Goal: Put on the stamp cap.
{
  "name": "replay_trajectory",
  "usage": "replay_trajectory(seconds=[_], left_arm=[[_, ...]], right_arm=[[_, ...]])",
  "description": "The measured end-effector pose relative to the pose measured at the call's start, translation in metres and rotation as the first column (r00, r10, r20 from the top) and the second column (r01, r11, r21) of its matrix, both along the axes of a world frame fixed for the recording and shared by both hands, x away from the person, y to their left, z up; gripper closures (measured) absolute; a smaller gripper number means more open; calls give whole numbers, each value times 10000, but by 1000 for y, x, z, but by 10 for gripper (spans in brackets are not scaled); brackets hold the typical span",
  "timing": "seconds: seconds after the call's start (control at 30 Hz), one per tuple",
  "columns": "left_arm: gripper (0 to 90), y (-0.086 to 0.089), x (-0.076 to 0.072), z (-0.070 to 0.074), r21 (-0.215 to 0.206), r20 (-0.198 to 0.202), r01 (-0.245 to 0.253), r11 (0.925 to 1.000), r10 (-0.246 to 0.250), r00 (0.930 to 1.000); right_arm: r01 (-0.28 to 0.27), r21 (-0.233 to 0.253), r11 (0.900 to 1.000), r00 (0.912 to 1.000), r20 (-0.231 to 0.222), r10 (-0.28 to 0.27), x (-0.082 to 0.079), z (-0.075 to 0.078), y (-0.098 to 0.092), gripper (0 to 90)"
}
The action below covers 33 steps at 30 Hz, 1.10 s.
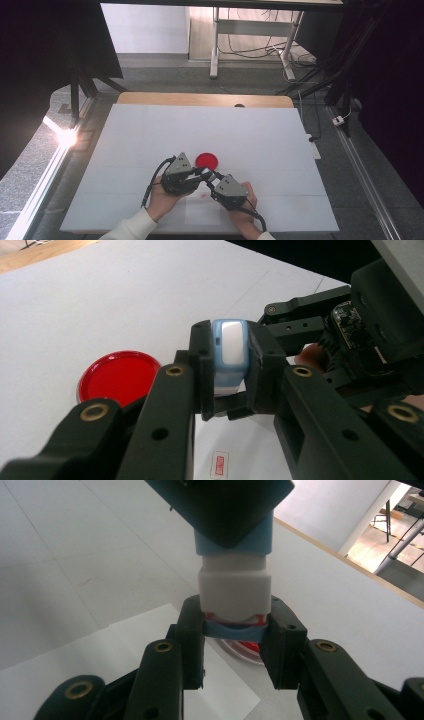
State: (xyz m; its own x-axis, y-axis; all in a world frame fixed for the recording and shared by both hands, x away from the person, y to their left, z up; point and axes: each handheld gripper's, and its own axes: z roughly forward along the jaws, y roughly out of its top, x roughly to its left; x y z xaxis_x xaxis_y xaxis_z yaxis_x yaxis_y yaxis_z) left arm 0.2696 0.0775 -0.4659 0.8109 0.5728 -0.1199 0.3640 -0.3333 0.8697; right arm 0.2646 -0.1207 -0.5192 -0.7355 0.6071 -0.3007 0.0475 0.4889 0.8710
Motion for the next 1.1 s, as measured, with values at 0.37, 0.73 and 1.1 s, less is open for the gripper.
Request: replay_trajectory(seconds=[0.37,0.73,1.1], left_arm=[[762,-3,-1,0,107,-4,-170,9998,170,9999],[762,-3,-1,0,-8,-146,-153,9999,153,9998],[764,-1,3,-7,-382,-655,-108,9992,83,9978]], right_arm=[[164,-229,9996,9995,281,-158,-2,-1,1,643],[299,-395,9988,9976,636,-274,-5,-1,3,647],[140,-231,9996,9988,471,-129,-5,0,2,648]])
